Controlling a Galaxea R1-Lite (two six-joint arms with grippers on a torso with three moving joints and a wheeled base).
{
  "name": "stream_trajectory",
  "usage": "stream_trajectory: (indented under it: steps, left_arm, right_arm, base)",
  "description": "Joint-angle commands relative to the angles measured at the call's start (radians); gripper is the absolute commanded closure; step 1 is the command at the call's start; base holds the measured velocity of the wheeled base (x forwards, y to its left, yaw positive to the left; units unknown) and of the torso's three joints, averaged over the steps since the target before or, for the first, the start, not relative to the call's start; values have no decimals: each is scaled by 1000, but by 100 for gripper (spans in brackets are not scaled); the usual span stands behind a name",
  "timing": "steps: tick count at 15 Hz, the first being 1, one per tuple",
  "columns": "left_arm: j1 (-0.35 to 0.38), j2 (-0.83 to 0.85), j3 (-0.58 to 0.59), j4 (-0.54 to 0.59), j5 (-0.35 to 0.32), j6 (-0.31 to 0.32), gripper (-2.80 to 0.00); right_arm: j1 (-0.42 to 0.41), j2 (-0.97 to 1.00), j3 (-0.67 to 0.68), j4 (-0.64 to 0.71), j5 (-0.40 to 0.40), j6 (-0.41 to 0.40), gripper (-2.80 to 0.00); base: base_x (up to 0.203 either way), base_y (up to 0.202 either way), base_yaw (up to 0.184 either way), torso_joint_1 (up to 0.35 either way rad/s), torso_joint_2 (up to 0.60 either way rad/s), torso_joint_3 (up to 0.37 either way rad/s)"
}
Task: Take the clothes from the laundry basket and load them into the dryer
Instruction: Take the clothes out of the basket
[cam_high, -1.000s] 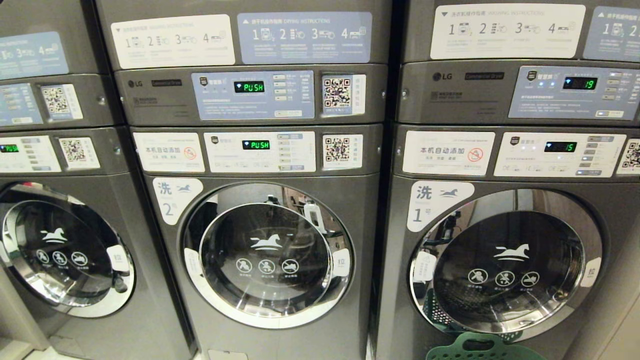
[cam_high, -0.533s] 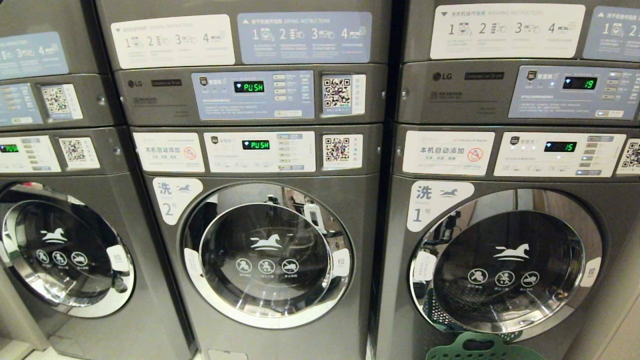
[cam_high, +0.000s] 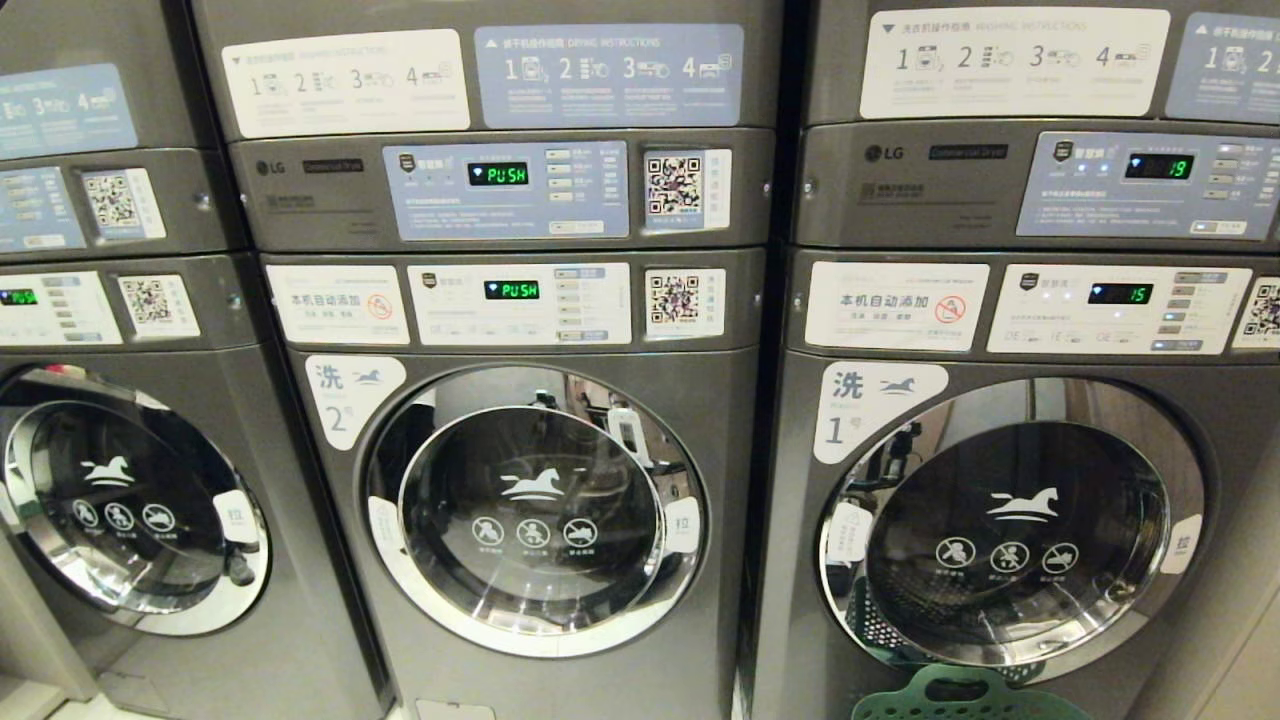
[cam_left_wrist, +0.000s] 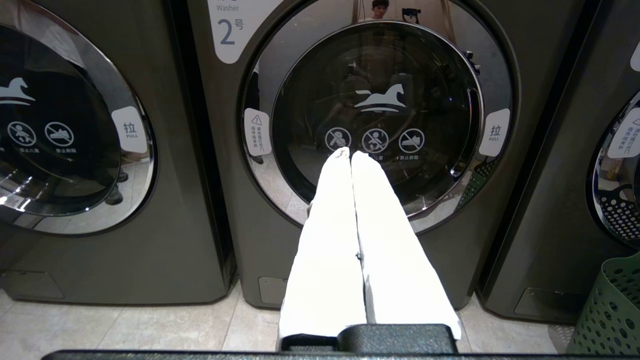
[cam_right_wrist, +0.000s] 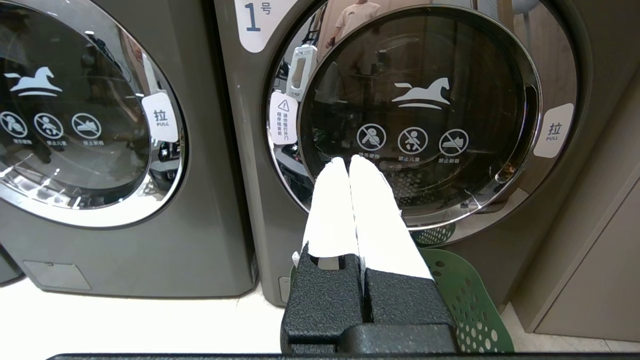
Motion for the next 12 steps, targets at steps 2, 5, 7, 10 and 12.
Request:
stream_trajectory:
  steps: [2,5,7,10,12]
  left_arm:
    - [0,0,0,0,0,2,0]
    - [0,-2,0,0,0,2,0]
    - [0,-1,0,0,0,2,0]
    - [0,0,0,0,0,5,0]
    - [0,-1,0,0,0,4,0]
  right_arm:
    - [0,-2,0,0,0,0,0]
    - [0,-2,0,0,0,-1,0]
    - [0,-1,0,1,0,-1,0]
    - [0,-2,0,0,1,-1,0]
    - [0,-2,-1,2,0,-7,0]
  base:
    - [0,0,0,0,0,0]
    - [0,0,0,3,4,-138]
    - [0,0,0,6,8,-189]
    - [0,0,0,2,8,-195]
    - [0,0,0,2,8,-200]
